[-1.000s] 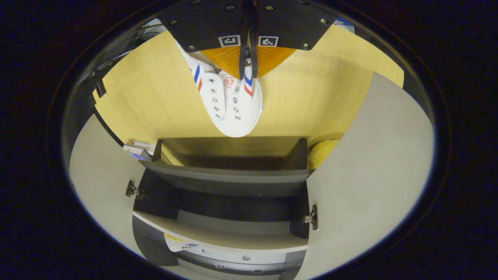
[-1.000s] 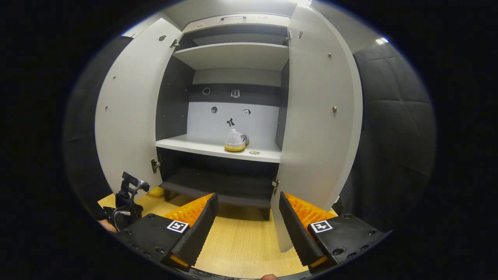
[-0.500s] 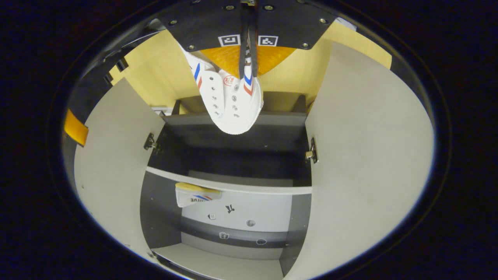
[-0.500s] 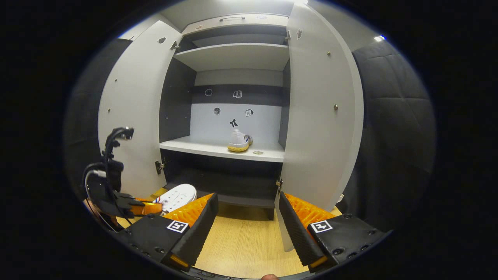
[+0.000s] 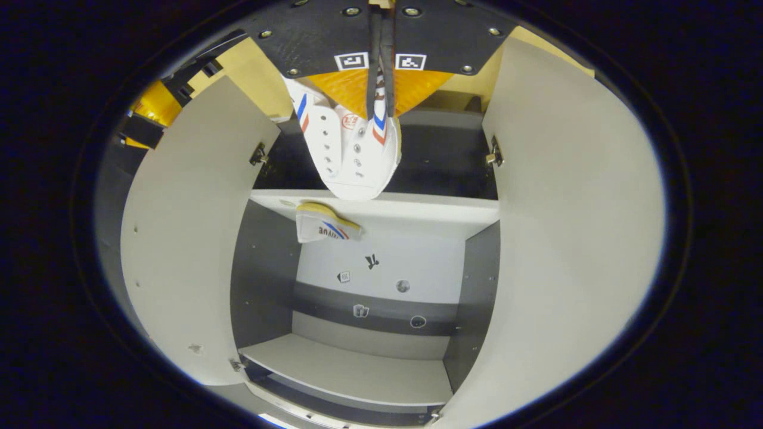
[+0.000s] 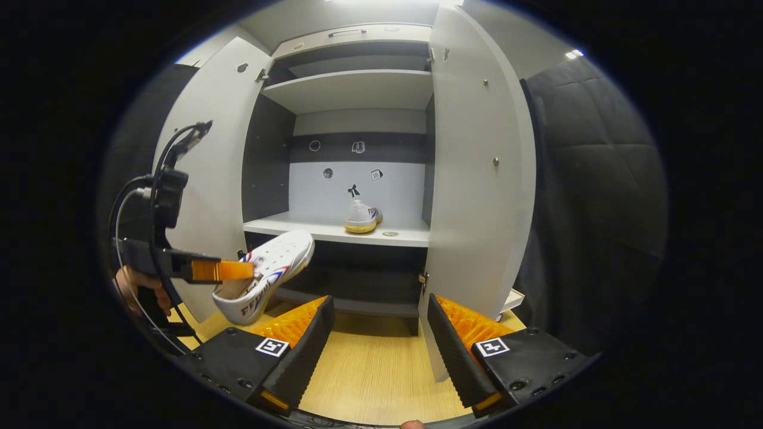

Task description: Grab one shoe with the right hand and put it into the shoe cabinet, grab the other shoe with the left hand and put it into the shoe cabinet; then close the right door with the right hand and the left door with the left hand.

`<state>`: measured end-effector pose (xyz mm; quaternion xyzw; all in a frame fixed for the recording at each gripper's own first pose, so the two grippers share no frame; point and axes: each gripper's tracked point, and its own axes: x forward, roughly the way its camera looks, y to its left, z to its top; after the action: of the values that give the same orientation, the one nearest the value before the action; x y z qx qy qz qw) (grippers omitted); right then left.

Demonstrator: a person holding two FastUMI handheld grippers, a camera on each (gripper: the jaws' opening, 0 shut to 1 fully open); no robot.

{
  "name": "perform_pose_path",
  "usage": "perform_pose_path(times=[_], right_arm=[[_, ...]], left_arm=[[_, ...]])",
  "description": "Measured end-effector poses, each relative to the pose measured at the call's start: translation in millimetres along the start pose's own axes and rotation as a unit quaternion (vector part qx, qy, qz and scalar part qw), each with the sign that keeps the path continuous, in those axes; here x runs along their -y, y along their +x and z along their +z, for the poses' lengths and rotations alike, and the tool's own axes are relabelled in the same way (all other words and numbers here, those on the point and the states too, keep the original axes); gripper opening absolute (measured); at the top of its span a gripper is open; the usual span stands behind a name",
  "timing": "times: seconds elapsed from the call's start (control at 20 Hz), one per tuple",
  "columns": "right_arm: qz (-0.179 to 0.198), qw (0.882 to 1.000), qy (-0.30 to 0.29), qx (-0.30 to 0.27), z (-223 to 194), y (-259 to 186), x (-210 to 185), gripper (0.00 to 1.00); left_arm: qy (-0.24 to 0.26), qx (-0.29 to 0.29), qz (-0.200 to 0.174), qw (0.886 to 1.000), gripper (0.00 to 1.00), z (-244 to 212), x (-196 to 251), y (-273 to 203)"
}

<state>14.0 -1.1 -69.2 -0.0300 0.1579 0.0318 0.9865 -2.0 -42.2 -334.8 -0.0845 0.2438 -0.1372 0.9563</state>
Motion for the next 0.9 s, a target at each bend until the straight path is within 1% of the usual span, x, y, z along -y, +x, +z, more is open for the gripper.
perform_pose_path(times=[0.25, 0.45, 0.5, 0.65, 0.75, 0.9], right_arm=[[0.006, 1.0, 0.005, -0.011, -11, -8, -3, 0.98], [0.004, 1.0, 0.004, -0.016, -17, -9, -2, 0.98], [0.003, 1.0, 0.005, -0.017, -18, -14, 2, 0.98], [-0.005, 1.0, 0.011, -0.023, -22, -13, 9, 0.98], [-0.011, 1.0, 0.012, -0.024, -23, -12, 14, 0.96], [-0.019, 0.999, 0.014, -0.028, -25, -11, 18, 0.98]], left_arm=[[-0.012, 0.032, 0.011, 0.999, 0.01, 1, -1, 1], [-0.009, 0.059, 0.023, 0.998, 0.01, 2, 0, 0], [-0.011, 0.066, 0.024, 0.997, 0.0, 1, 0, 0], [-0.005, 0.08, 0.034, 0.996, 0.01, -2, 0, 4], [-0.003, 0.086, 0.04, 0.995, 0.01, 1, 0, 1], [-0.004, 0.089, 0.048, 0.995, 0.0, 2, -1, 0]])
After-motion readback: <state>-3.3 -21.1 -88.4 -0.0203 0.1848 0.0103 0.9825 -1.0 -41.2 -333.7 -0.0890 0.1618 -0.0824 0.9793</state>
